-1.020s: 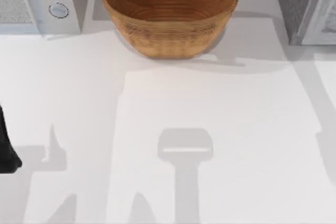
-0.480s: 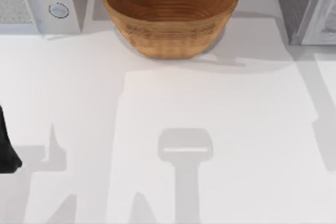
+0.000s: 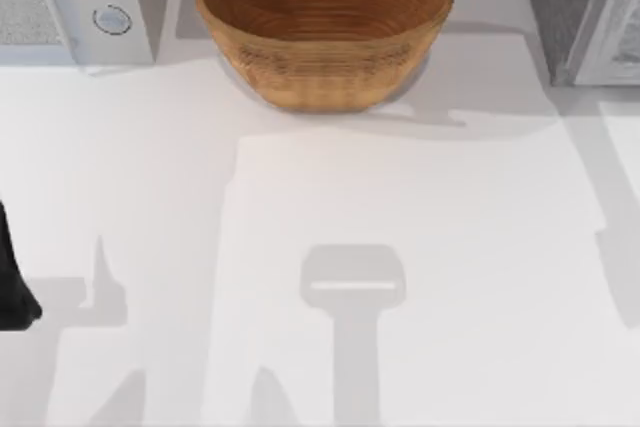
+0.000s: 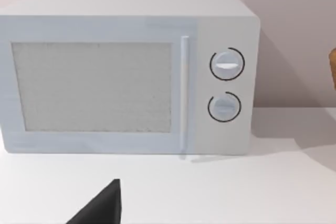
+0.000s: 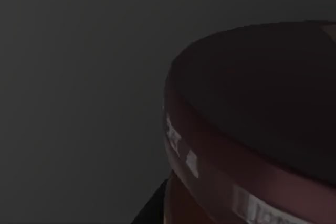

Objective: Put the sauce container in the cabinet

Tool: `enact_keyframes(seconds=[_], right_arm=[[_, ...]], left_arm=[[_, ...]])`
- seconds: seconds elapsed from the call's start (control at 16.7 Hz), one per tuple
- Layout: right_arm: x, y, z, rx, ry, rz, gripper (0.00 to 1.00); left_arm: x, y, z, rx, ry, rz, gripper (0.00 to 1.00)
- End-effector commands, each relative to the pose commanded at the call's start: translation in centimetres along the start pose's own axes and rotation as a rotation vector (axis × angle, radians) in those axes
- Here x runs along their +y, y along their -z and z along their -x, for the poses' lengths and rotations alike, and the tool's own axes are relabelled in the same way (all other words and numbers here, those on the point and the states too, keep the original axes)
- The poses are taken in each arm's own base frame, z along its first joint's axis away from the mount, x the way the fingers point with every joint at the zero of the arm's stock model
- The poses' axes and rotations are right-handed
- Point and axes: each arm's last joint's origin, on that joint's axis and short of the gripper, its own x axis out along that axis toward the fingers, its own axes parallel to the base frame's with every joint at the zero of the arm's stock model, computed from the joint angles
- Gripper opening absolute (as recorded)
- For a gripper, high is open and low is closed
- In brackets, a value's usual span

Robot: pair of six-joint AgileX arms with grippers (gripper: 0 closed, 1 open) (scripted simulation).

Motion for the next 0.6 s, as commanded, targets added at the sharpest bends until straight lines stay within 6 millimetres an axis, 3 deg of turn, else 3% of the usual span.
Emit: enact_keyframes(seconds=[0.24, 0.6], right_arm=[[0.0, 0.0, 0.0, 0.0, 0.0, 0.0, 0.98], [0.0, 0.0, 0.0, 0.0, 0.0, 0.0, 1.0]], left_arm=[[0.0, 0.0, 0.0, 0.0, 0.0, 0.0, 1.0], [0.0, 0.0, 0.0, 0.0, 0.0, 0.0, 1.0]])
